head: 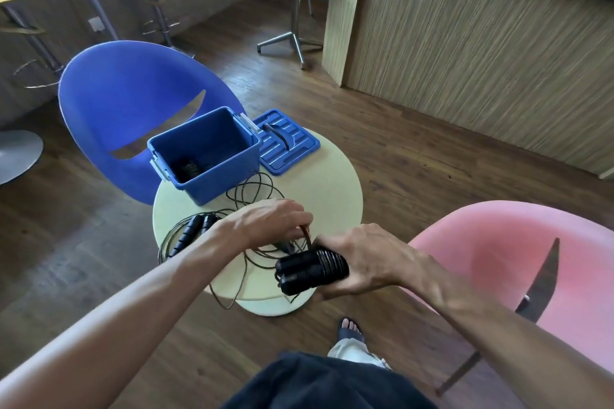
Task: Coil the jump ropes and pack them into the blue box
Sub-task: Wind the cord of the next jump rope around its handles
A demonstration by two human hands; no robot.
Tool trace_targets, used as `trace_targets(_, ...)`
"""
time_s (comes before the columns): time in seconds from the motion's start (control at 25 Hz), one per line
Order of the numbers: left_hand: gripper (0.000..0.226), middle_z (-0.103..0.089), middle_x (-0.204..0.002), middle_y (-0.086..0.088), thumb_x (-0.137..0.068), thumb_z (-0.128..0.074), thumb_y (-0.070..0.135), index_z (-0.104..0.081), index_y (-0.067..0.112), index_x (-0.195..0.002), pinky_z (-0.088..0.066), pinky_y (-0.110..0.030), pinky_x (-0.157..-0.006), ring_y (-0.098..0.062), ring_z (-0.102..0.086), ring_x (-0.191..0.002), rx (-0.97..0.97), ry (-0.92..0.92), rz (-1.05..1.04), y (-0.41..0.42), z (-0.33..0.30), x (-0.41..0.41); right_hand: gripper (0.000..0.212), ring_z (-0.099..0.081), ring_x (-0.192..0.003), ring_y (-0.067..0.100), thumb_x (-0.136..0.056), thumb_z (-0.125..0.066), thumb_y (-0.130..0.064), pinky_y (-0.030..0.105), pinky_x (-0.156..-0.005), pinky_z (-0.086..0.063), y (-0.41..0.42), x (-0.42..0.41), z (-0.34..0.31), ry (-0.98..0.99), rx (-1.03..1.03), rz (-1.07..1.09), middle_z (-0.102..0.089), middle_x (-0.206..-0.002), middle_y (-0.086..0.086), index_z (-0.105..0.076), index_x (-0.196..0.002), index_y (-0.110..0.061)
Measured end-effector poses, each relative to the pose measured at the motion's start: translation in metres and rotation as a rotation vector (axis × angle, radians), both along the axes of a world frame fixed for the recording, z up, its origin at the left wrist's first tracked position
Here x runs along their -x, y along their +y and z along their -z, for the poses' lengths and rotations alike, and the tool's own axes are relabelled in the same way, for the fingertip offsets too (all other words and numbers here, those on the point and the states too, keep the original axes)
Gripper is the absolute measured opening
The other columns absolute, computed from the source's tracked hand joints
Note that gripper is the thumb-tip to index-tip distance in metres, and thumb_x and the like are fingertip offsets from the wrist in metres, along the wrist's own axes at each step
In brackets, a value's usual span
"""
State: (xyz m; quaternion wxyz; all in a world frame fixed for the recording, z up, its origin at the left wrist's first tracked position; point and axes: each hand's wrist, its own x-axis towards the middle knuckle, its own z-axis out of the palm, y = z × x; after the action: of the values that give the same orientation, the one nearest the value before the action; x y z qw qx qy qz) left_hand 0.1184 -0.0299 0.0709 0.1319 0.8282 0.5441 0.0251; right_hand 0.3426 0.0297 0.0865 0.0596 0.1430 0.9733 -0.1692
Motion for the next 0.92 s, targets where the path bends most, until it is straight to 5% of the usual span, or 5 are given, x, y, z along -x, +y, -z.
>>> trace_targets(0.32,0.008,-0.063,-0.087,-0.002,-0.093,-0.051,0.019,-0.053,0.014,-0.099,-0.048,-0.036,-0.062,-0.025,-0.064,-0.077,-0.003,0.231,-0.227,-0.010,-0.034,-0.045,0.065,-0.067,-0.094,0.028,-0.075,-0.063,-0.067,0.036,-0.073,-0.049,0.007,0.013,0.023,-0.078,-0.146,0.172,-0.071,-0.106,0.000,-0.039,-0.131,-0.043)
trace_targets(0.44,0.011,-0.061,-0.093,-0.004,-0.098,-0.046,0.025,-0.045,0.014,-0.097,-0.045,-0.036,-0.057,-0.024,-0.061,-0.072,0.013,-0.130,-0.628,-0.029,-0.022,-0.067,0.066,-0.068,-0.090,0.032,-0.079,-0.059,-0.066,0.036,-0.072,-0.053,0.013,0.021,0.033,0.007,-0.219,0.271,-0.069,-0.102,0.006,-0.036,-0.138,-0.046)
trace_targets(0.6,0.026,-0.064,-0.073,-0.012,-0.102,-0.044,0.028,-0.044,0.003,-0.105,-0.056,-0.038,-0.053,-0.022,-0.059,-0.053,0.290,-1.164,-1.069,-0.046,-0.005,-0.067,0.071,-0.068,-0.079,0.030,-0.085,-0.051,-0.075,0.035,-0.064,-0.052,0.015,0.037,0.042,0.119,-0.344,0.330,-0.064,-0.095,0.009,-0.040,-0.145,-0.040)
trace_targets(0.76,0.048,-0.062,-0.066,-0.013,-0.099,-0.041,0.049,-0.053,0.003,-0.102,-0.054,-0.038,-0.060,-0.021,-0.055,-0.053,0.513,-1.494,-1.057,-0.050,0.003,-0.049,0.079,-0.062,-0.054,0.026,-0.081,-0.036,-0.084,0.031,-0.046,-0.048,0.015,0.055,0.051,0.325,-0.416,0.378,-0.060,-0.071,0.009,-0.057,-0.135,-0.031)
trace_targets(0.92,0.059,-0.036,-0.053,-0.001,-0.095,-0.032,0.064,-0.054,0.014,-0.073,-0.042,-0.029,-0.053,-0.015,-0.032,-0.049,0.691,-1.687,-0.924,-0.055,0.017,-0.043,0.085,-0.058,-0.048,0.022,-0.077,-0.033,-0.087,0.027,-0.042,-0.044,0.015,0.070,0.053,0.389,-0.468,0.335,-0.057,-0.065,0.007,-0.060,-0.134,-0.030)
